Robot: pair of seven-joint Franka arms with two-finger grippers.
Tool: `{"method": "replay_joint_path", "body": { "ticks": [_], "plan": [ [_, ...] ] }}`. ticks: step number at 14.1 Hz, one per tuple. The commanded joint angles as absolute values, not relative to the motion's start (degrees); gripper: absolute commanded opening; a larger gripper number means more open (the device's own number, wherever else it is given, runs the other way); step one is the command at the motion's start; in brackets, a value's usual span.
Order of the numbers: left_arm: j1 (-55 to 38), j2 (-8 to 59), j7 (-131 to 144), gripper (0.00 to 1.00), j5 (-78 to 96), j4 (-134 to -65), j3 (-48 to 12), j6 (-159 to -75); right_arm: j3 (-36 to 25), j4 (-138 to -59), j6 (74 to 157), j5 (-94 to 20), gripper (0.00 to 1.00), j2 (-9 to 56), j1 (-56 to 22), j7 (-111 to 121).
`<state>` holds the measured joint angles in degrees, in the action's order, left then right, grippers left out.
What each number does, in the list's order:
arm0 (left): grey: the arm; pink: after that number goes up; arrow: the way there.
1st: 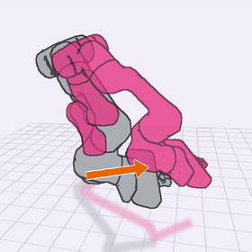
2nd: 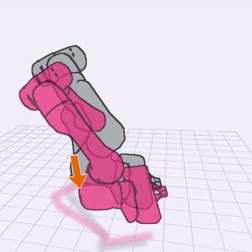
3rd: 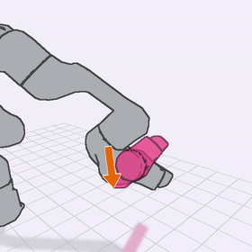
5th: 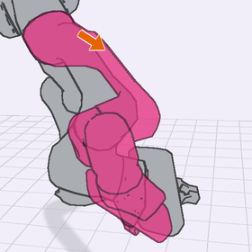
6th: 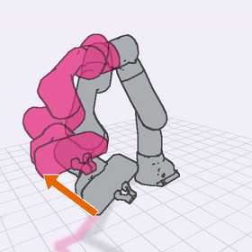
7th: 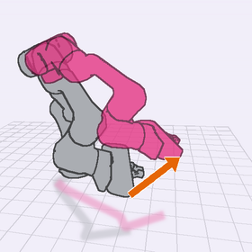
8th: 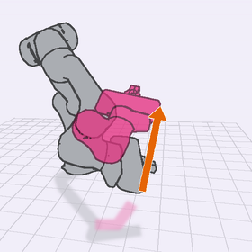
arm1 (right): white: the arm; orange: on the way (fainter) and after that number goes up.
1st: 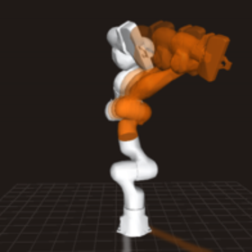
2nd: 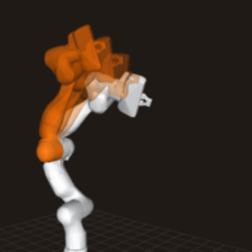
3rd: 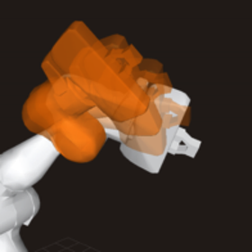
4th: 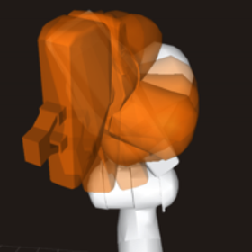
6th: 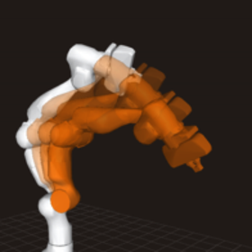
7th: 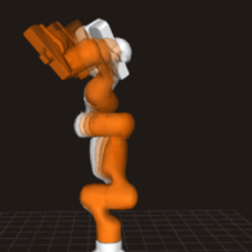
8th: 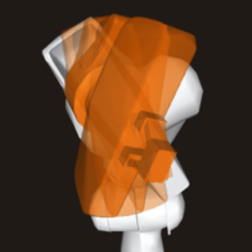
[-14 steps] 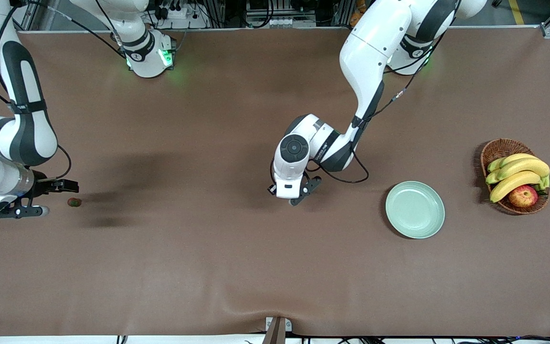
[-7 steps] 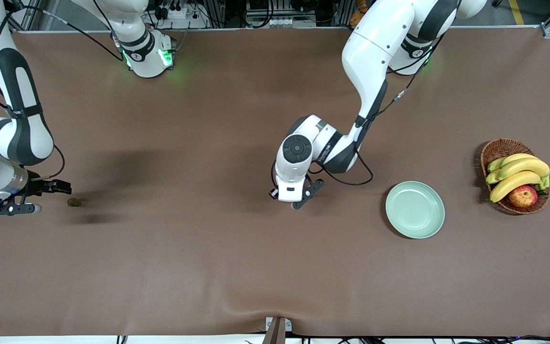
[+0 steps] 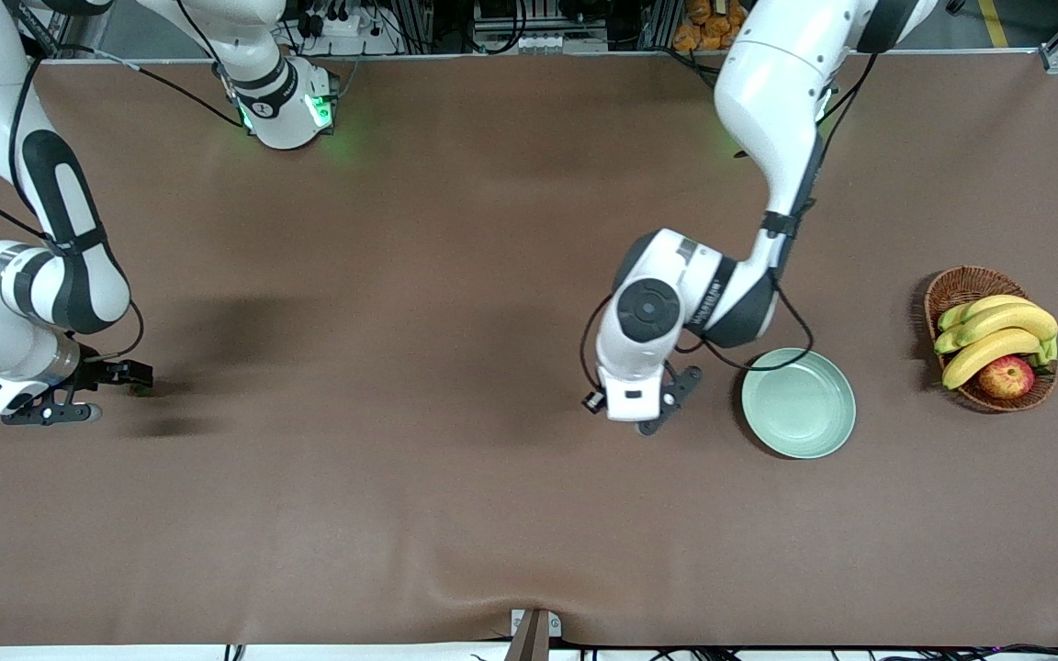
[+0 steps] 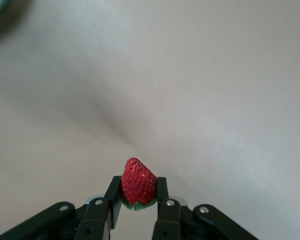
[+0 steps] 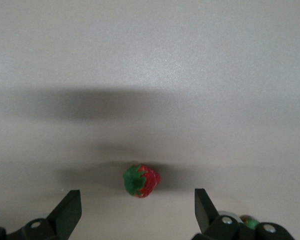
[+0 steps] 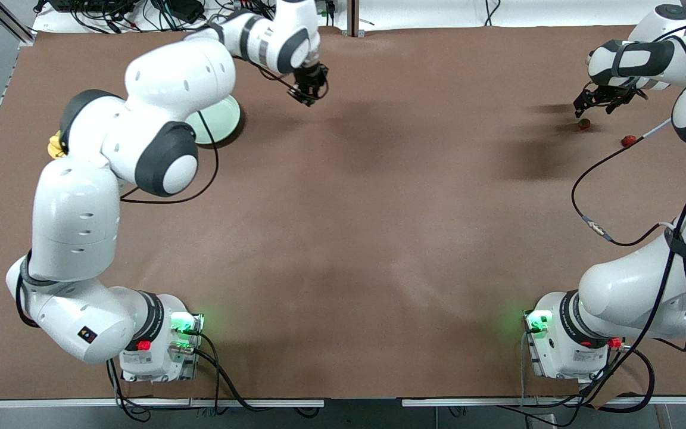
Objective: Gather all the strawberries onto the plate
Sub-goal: 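Place the strawberry on the plate while the right gripper grasps another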
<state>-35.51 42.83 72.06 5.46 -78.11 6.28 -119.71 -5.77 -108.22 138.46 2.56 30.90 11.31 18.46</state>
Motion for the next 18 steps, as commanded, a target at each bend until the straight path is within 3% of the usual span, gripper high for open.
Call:
{"method": "replay_joint_path", "body": {
  "ticks": [1, 6, 11, 14, 18],
  "plan": [
    [-31.7, 37.3, 63.8, 0.00, 3.5, -84.0, 5.9, -117.1, -5.4, -107.8, 140.7, 1.8, 0.92, 32.5, 12.4, 19.7],
    [-23.9, 26.6, 46.1, 0.00, 2.1, -95.9, 5.7, -117.1, -5.3, -107.8, 140.8, 1.3, 0.83, 34.0, 12.7, 19.6],
    [-17.1, 28.8, 27.8, 0.00, 2.1, -96.7, 5.5, -118.5, -5.3, -107.8, 140.7, 1.3, 0.62, 34.5, 12.6, 19.4],
    [-14.8, 31.4, 18.8, 0.00, 2.0, -97.4, 5.5, -121.5, -5.3, -106.6, 140.7, 1.3, 0.61, 35.2, 12.7, 19.4],
    [-13.0, 32.3, 12.1, 0.00, 2.0, -104.5, 5.5, -132.3, -5.3, -106.1, 140.5, 1.3, 0.37, 35.4, 12.5, 19.3]
  ]
}}
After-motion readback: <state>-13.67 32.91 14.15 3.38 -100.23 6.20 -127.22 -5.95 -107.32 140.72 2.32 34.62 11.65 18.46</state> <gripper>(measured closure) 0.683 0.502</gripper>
